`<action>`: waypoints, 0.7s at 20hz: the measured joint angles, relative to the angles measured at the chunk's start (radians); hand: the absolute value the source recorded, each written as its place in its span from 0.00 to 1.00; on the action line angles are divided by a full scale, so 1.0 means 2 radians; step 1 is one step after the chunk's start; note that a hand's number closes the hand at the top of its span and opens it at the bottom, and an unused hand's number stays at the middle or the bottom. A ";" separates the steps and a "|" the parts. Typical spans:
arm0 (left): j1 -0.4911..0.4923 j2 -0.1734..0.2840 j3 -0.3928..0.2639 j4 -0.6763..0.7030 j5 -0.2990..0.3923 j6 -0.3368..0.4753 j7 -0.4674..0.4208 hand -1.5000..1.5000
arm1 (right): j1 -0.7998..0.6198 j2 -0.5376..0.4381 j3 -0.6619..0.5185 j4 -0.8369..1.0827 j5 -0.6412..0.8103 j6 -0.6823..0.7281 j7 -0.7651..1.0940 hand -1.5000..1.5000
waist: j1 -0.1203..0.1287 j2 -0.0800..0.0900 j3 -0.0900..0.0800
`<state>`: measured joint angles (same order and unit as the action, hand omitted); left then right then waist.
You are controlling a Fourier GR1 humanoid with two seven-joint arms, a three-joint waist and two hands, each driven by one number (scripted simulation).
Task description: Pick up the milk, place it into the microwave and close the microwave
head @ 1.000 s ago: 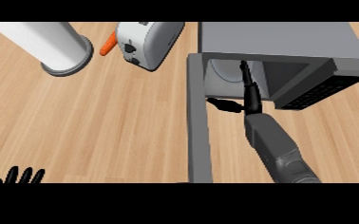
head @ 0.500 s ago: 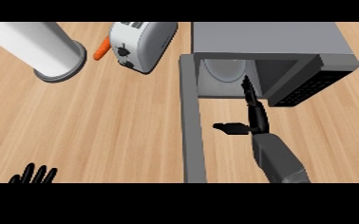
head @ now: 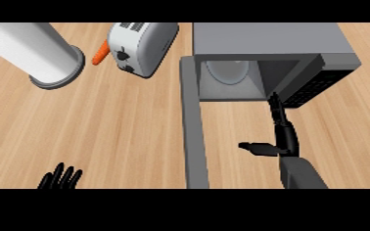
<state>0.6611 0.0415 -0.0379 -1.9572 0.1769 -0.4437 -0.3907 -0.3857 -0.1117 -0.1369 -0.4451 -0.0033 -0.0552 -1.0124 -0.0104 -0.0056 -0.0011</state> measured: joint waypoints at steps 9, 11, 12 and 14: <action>-0.054 0.010 -0.063 0.039 -0.086 -0.012 0.012 1.00 | 0.115 -0.042 0.000 -0.110 -0.025 0.041 0.008 0.00 | -0.002 0.001 0.000; -0.076 0.007 -0.073 0.048 -0.109 -0.004 0.015 1.00 | 0.138 -0.054 -0.004 -0.138 -0.038 0.054 0.020 0.00 | -0.003 0.001 0.000; -0.084 0.004 -0.082 0.058 -0.123 0.000 0.010 1.00 | 0.150 -0.061 -0.008 -0.147 -0.043 0.060 0.019 0.00 | -0.002 0.001 0.000; -0.097 -0.005 -0.103 0.075 -0.145 0.010 0.009 1.00 | 0.171 -0.064 -0.014 -0.167 -0.056 0.070 0.022 0.00 | -0.001 0.001 0.000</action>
<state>0.4681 0.0323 -0.2448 -1.8071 -0.1126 -0.4232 -0.3722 -0.0432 -0.2390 -0.1641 -0.7781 -0.1143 0.0852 -0.9683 -0.0123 -0.0031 -0.0010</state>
